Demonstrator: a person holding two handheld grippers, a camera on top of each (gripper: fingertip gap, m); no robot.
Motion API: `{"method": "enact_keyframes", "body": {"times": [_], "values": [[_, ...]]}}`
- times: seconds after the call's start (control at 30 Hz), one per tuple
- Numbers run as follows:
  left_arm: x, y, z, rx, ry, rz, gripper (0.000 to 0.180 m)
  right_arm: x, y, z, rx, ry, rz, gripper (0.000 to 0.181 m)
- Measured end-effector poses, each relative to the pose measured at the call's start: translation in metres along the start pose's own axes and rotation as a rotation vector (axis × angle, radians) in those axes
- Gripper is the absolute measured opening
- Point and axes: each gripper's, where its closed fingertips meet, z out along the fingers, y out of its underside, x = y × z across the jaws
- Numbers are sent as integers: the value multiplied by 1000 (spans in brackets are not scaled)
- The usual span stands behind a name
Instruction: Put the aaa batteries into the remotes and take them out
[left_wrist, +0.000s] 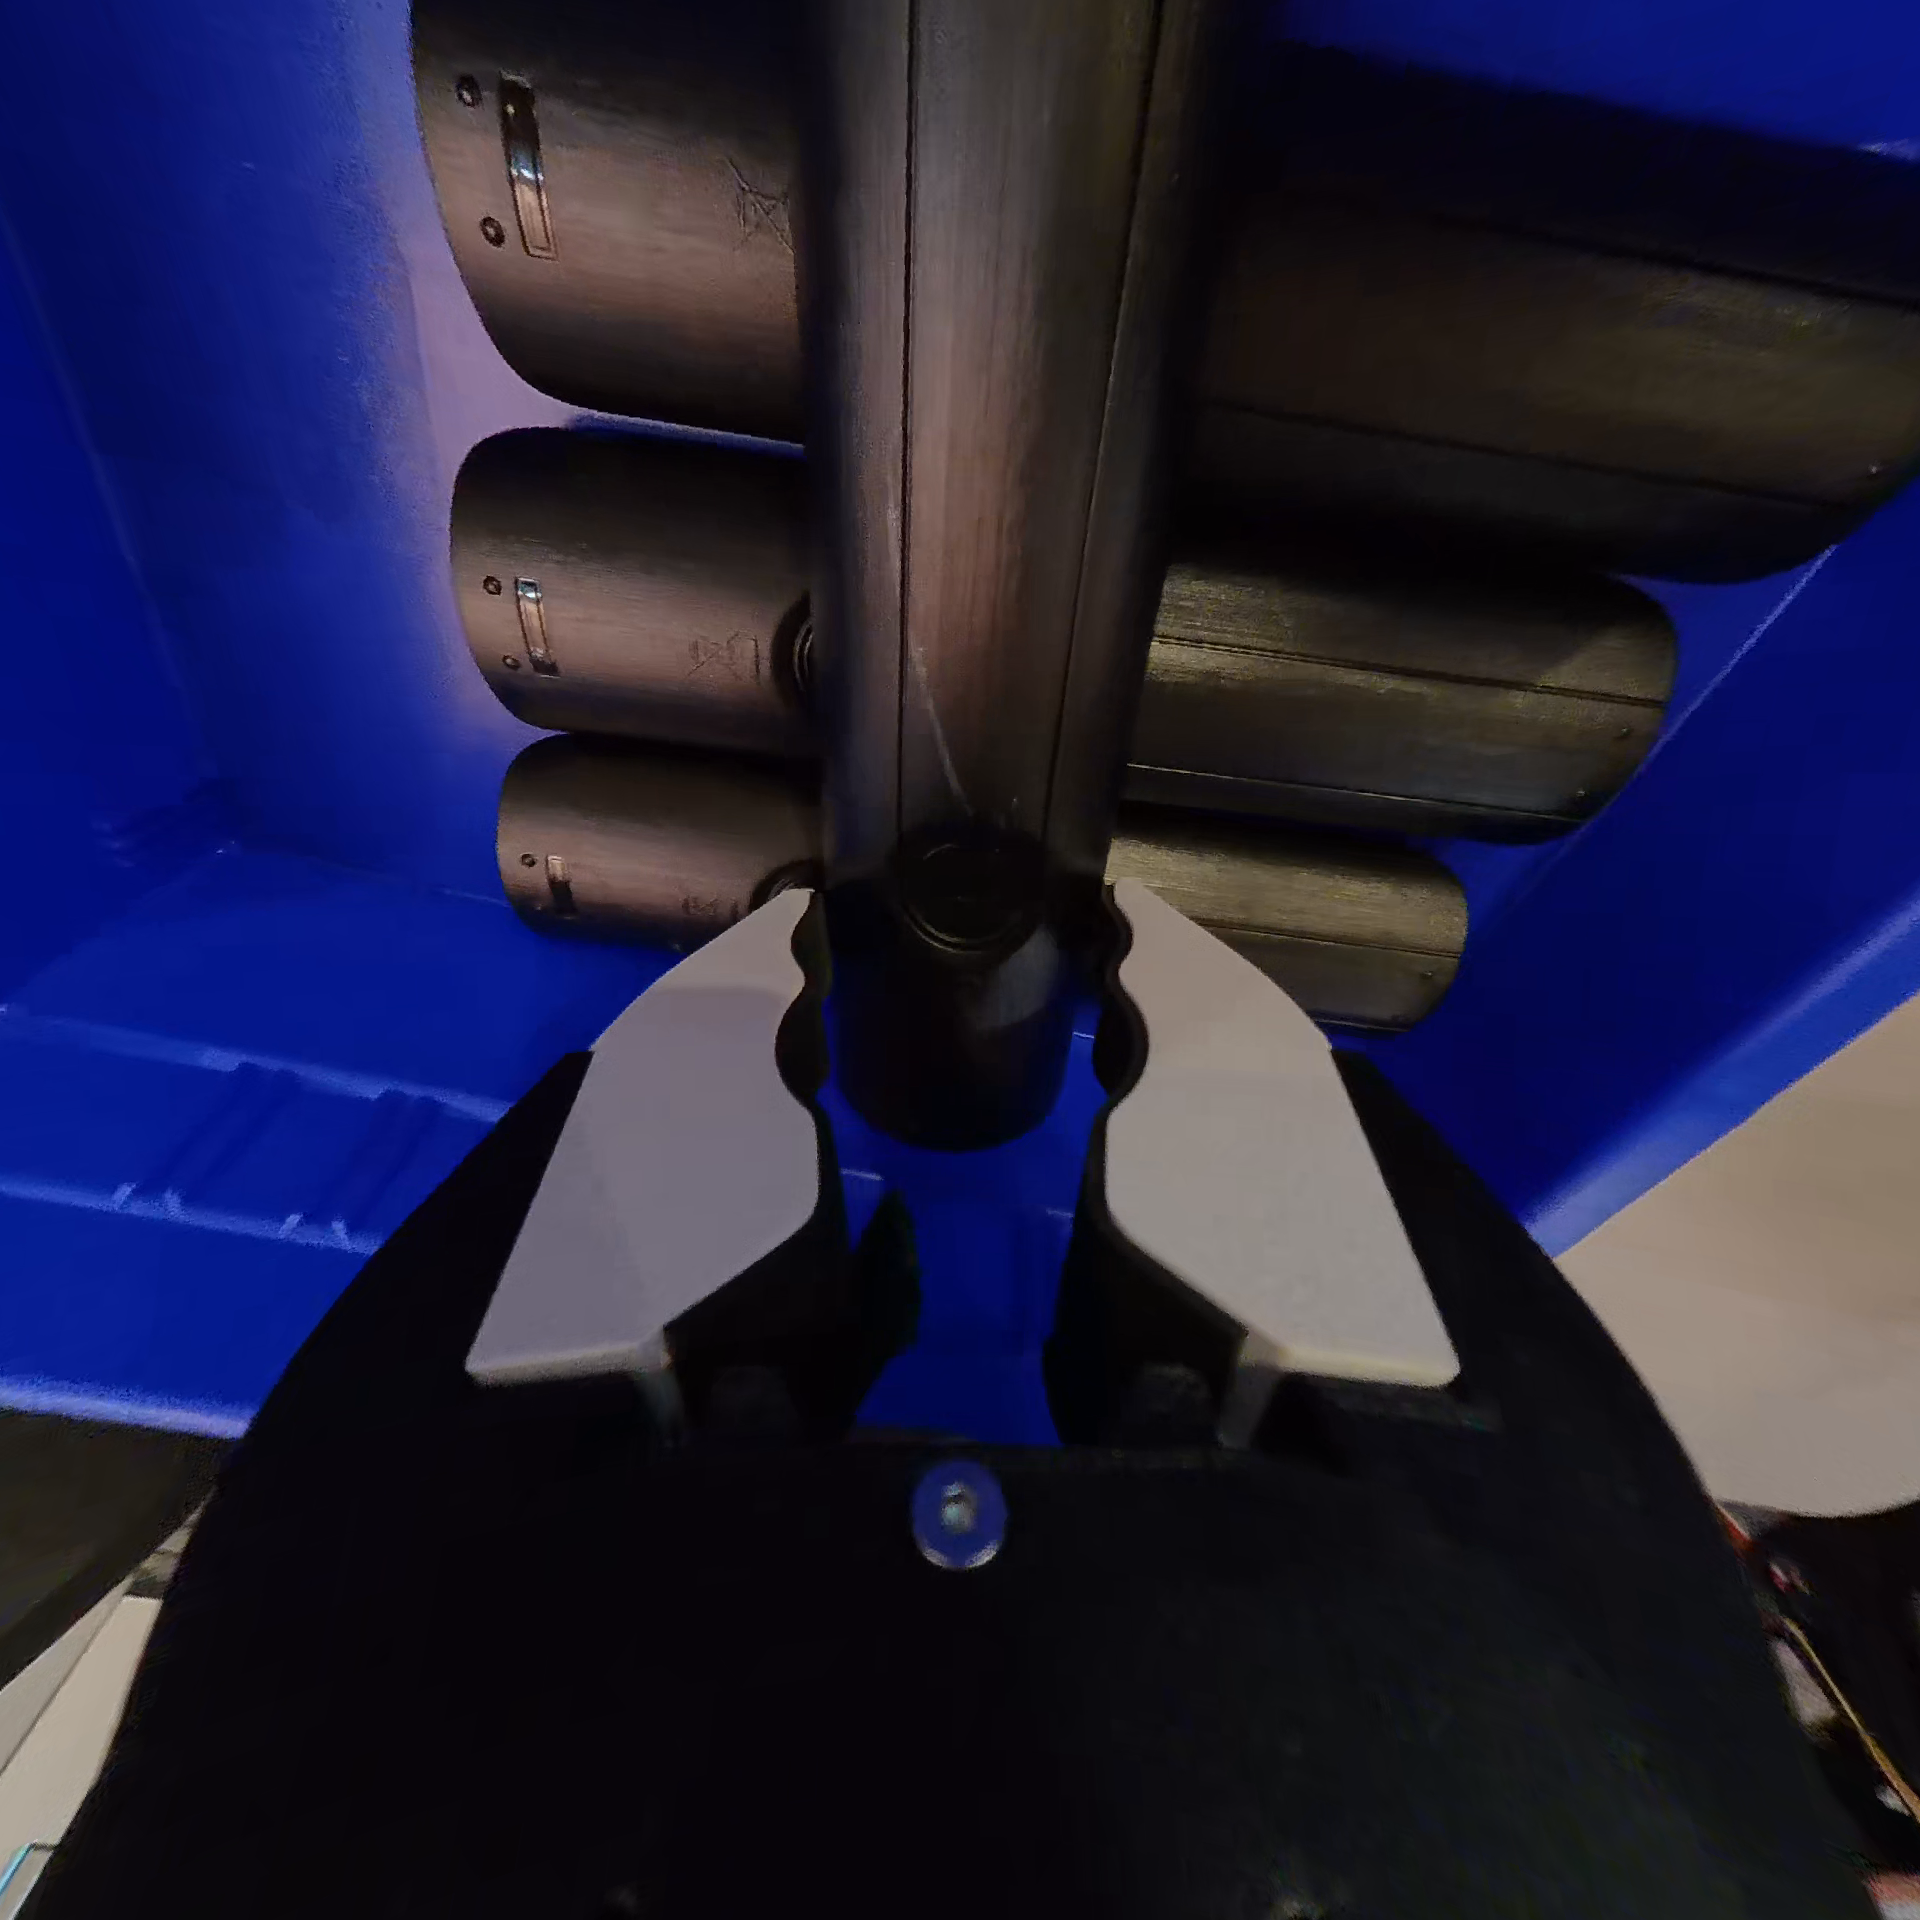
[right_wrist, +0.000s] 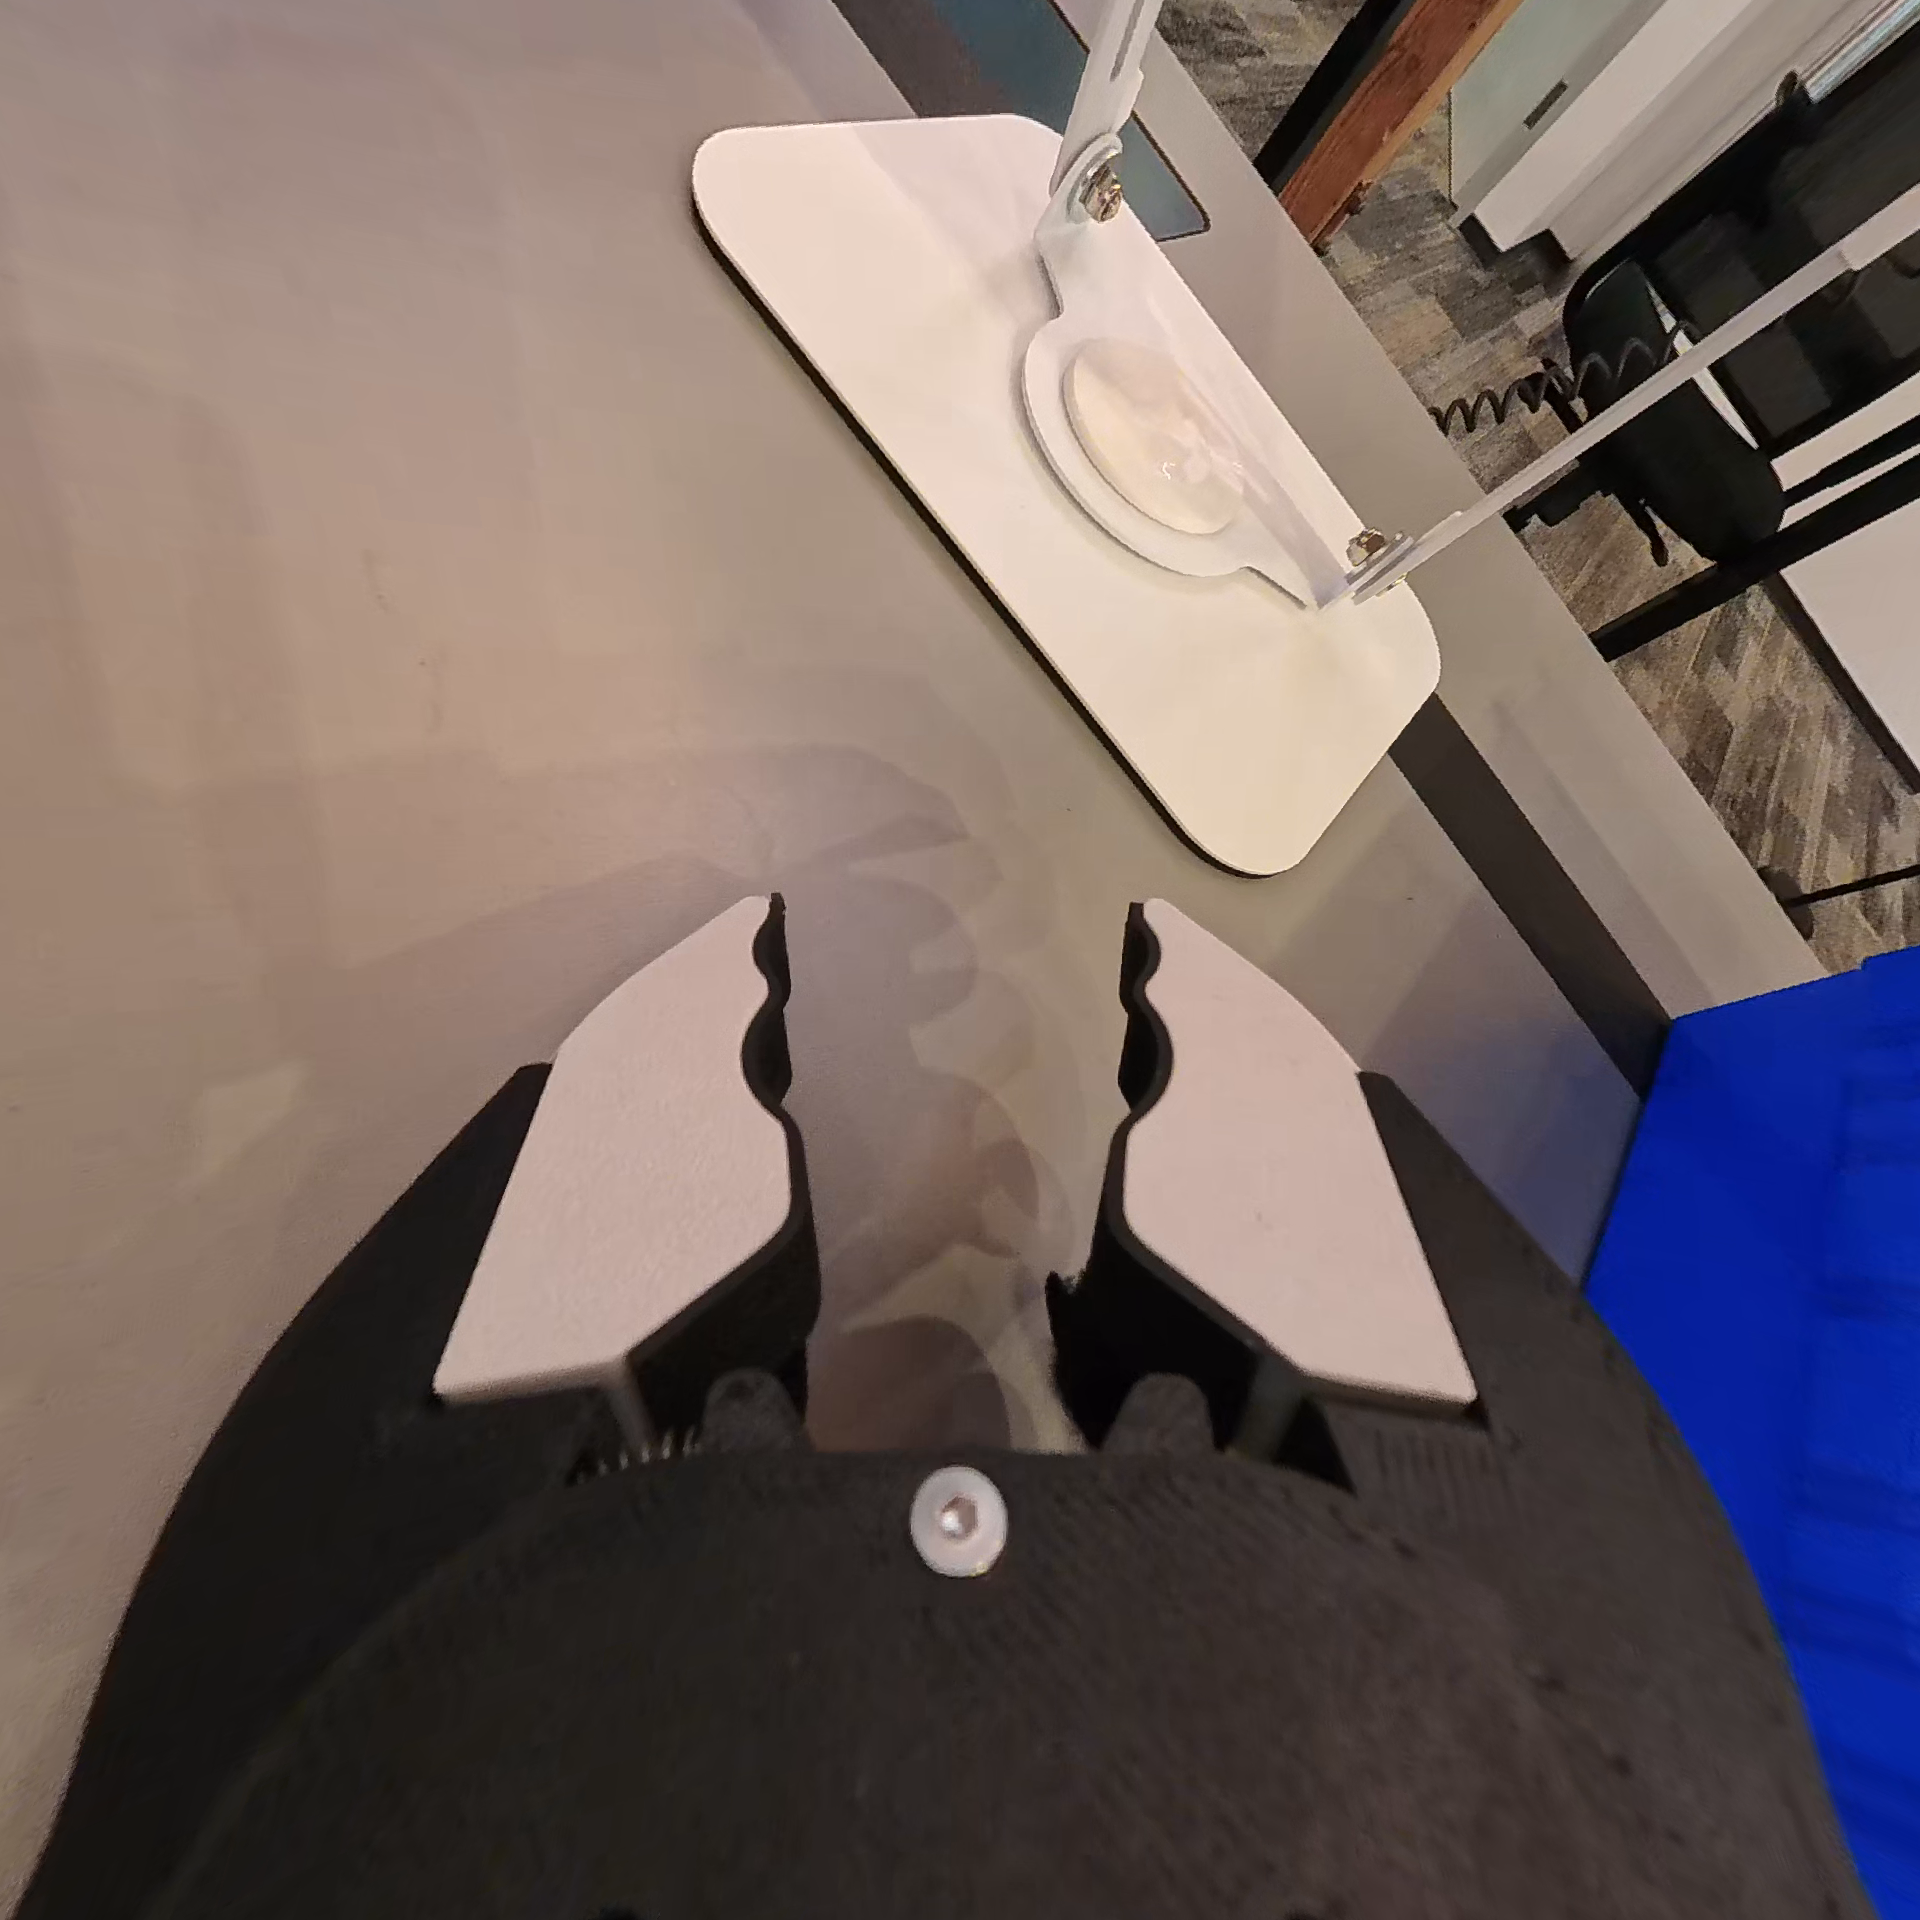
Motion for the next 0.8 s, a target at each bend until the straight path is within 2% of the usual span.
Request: {"method": "enact_keyframes", "body": {"times": [0.43, 0.8], "values": [[0, 7, -64, 162, -335, -8, 48, 2, -5, -5, 48, 14, 8, 64], [23, 10, -96, 212, -432, 5, 48, 3, -10, -10, 82, 12, 34, 64]]}}
